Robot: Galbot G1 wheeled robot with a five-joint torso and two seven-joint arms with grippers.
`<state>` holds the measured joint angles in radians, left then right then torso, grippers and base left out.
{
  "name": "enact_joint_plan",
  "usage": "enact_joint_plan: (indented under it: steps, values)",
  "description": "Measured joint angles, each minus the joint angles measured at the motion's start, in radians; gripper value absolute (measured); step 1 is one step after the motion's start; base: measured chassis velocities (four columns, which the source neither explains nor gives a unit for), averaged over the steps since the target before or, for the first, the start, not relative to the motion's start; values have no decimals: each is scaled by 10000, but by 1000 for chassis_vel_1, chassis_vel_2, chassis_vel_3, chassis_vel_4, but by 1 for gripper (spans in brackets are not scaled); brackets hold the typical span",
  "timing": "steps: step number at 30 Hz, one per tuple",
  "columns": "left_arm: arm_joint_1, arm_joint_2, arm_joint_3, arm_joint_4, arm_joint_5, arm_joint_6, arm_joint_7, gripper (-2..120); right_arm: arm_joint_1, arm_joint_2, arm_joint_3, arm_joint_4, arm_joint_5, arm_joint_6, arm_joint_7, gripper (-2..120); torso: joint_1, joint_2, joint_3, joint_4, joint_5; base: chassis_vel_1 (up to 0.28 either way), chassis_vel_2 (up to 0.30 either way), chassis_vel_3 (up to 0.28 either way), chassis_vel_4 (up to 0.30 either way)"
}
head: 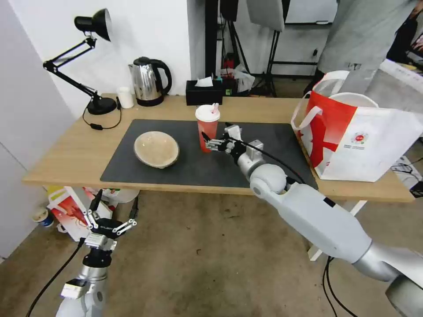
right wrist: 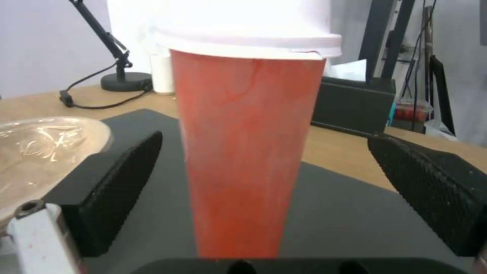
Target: Pick up the trash from the table and place it into the takeout bag.
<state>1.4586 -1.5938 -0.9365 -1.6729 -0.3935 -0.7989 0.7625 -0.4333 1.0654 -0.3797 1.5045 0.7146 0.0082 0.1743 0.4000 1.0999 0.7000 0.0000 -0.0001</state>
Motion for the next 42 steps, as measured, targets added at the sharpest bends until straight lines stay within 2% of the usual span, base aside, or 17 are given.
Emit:
enact_joint_plan:
  steps: [11, 23, 36, 39, 42]
  values:
    - [6, 0, -1, -15, -3, 0, 3, 100, 230, 425, -23, -737, -81, 147, -181, 100, -1, 0, 0, -1, 0, 0, 0, 0, 0]
    - [52, 3, -61, -35, -13, -1, 9, 100, 425, 1298, -62, -2089, -292, 501, -402, 100, -1, 0, 0, 0, 0, 0, 0, 0, 0]
    - [34, 5, -71, 14, -34, -4, 16, 100, 517, 1673, -36, -2762, -433, 703, -491, 100, 0, 0, 0, -1, 0, 0, 0, 0, 0]
    - [26, 6, -74, 15, -34, -4, 16, 100, 496, 1700, 1, -2791, -436, 714, -549, 96, -1, 0, 0, 0, 0, 0, 0, 0, 0]
    - [7, 7, -62, 15, -34, -4, 16, 100, 467, 1696, 27, -2787, -426, 736, -649, 84, -1, 0, 0, 0, 0, 0, 0, 0, 0]
